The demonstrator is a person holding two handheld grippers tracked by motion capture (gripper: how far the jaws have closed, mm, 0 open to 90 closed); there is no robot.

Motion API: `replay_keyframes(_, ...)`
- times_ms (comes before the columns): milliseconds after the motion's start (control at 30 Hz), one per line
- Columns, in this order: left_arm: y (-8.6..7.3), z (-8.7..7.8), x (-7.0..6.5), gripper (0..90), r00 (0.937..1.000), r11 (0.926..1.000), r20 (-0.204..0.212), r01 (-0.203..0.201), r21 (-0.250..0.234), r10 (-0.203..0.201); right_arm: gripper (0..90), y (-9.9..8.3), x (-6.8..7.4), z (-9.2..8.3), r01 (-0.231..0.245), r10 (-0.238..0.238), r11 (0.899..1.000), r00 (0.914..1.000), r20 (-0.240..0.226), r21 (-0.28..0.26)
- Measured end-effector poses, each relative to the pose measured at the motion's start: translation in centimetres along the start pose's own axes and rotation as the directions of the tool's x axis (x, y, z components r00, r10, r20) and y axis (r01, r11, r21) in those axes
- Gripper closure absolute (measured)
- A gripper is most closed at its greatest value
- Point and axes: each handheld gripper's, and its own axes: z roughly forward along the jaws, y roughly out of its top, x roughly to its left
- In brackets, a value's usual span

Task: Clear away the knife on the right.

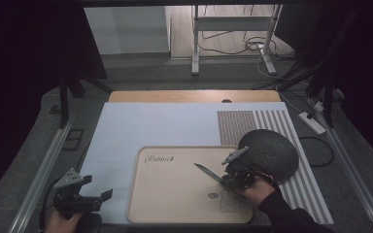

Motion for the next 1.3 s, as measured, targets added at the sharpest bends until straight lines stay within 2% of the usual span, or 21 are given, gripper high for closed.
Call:
replay_keyframes(67,0.0,0.0,0.0,2.2,1.0,1.0,0.0,0.0,0.001,0.0,76.3,0.0,0.0,0.0,-0.006,0.006,1.0,0.9999,-0.011,-0.004)
replay_keyframes(167,0.0,0.0,0.0,2.2,1.0,1.0,-0.001,0.0,0.001,0.0,67.0,0.1,-0.2,-0.4,-0.013,0.013,1.0,0.9998,-0.017,-0.022)
replay_keyframes(233,0.0,0.0,0.0,2.2,1.0,1.0,0.0,0.0,0.002,0.0,65.1,0.3,-0.1,-1.1,0.002,-0.002,0.999,1.0,0.002,-0.052)
replay_keyframes(267,0.0,0.0,0.0,2.2,1.0,1.0,0.0,0.0,0.002,0.0,68.4,0.5,0.0,-1.3,0.017,-0.017,0.998,0.9998,-0.005,-0.068)
replay_keyframes(300,0.0,0.0,0.0,2.2,1.0,1.0,0.0,-0.001,0.003,0.001,76.9,0.7,0.2,-1.5,0.034,-0.035,0.997,0.9992,-0.02,-0.076)
replay_keyframes(367,0.0,0.0,0.0,2.2,1.0,1.0,-0.001,-0.002,0.005,0.002,87.9,1.3,0.7,-1.5,0.076,-0.078,0.995,0.9966,-0.026,-0.072)
replay_keyframes(500,0.0,0.1,-0.1,2.3,1.0,1.0,-0.002,-0.003,0.007,0.003,89.5,2.5,1.6,-0.3,0.144,-0.146,0.989,0.9877,-0.057,-0.027)
replay_keyframes(600,0.0,0.1,0.0,2.3,1.0,1.0,-0.002,-0.003,0.008,0.003,89.5,3.0,1.6,0.8,0.165,-0.164,0.986,0.9849,-0.055,0.008)
replay_keyframes(700,0.0,0.0,0.0,2.3,1.0,1.0,-0.001,-0.002,0.006,0.002,89.5,2.7,0.9,1.4,0.143,-0.14,0.989,0.9879,-0.067,0.037)
replay_keyframes(767,0.0,0.0,0.0,2.4,1.0,1.0,-0.001,-0.002,0.006,0.002,89.5,2.4,0.4,1.4,0.122,-0.119,0.992,0.9891,-0.087,0.03)
replay_keyframes(833,0.0,0.0,-0.1,2.4,1.0,1.0,-0.002,-0.003,0.005,0.003,89.5,2.2,0.2,1.2,0.121,-0.118,0.992,0.991,-0.063,0.034)
replay_keyframes(967,0.0,0.0,-0.1,2.4,1.0,1.0,0.0,-0.003,0.006,0.003,89.5,1.6,-0.7,0.7,0.1,-0.098,0.994,0.9941,-0.047,0.032)
replay_keyframes(1300,0.0,0.1,-0.1,2.5,1.0,1.0,-0.001,-0.005,0.008,0.005,89.5,-0.5,-3.1,-0.7,0.011,-0.011,1.0,0.9997,-0.023,0.028)
